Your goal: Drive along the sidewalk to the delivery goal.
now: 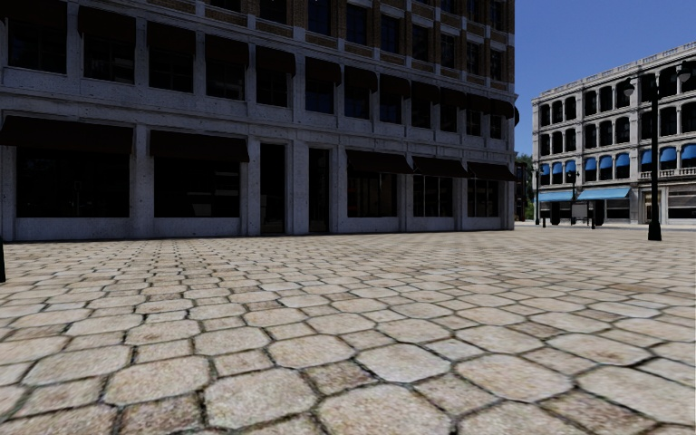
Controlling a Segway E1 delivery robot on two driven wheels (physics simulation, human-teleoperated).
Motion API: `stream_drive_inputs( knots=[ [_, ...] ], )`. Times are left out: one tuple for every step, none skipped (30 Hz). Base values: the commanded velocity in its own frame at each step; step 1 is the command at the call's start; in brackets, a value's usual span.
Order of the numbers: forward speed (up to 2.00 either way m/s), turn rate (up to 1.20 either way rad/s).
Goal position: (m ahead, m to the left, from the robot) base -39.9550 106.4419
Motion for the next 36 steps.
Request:
stream_drive_inputs(
  knots=[
    [0.0, 0.0],
    [0.0, 0.0],
    [0.0, 0.0],
    [0.0, 0.0],
    [0.0, 0.0],
    [0.0, 0.0],
    [0.0, 0.0],
    [0.0, 0.0],
    [0.0, 0.0],
    [0.0, 0.0],
    [0.0, 0.0],
    [0.0, 0.0],
    [0.0, 0.0],
    [0.0, 0.0],
    [0.0, 0.0],
    [0.0, 0.0],
    [0.0, 0.0],
    [0.0, 0.0],
    [0.0, 0.0],
    [0.0, 0.0],
    [0.0, 0.0],
    [0.0, 0.0],
    [0.0, 0.0],
    [0.0, 0.0],
    [0.0, 0.0],
    [0.0, 0.0],
    [0.0, 0.0],
    [0.0, 0.0],
    [0.0, 0.0],
    [0.0, 0.0],
    [0.59, 0.04],
    [2.0, 0.43],
    [2.0, 0.43],
    [2.0, 0.57],
    [2.0, 0.67],
    [2.0, 0.72]
  ],
)
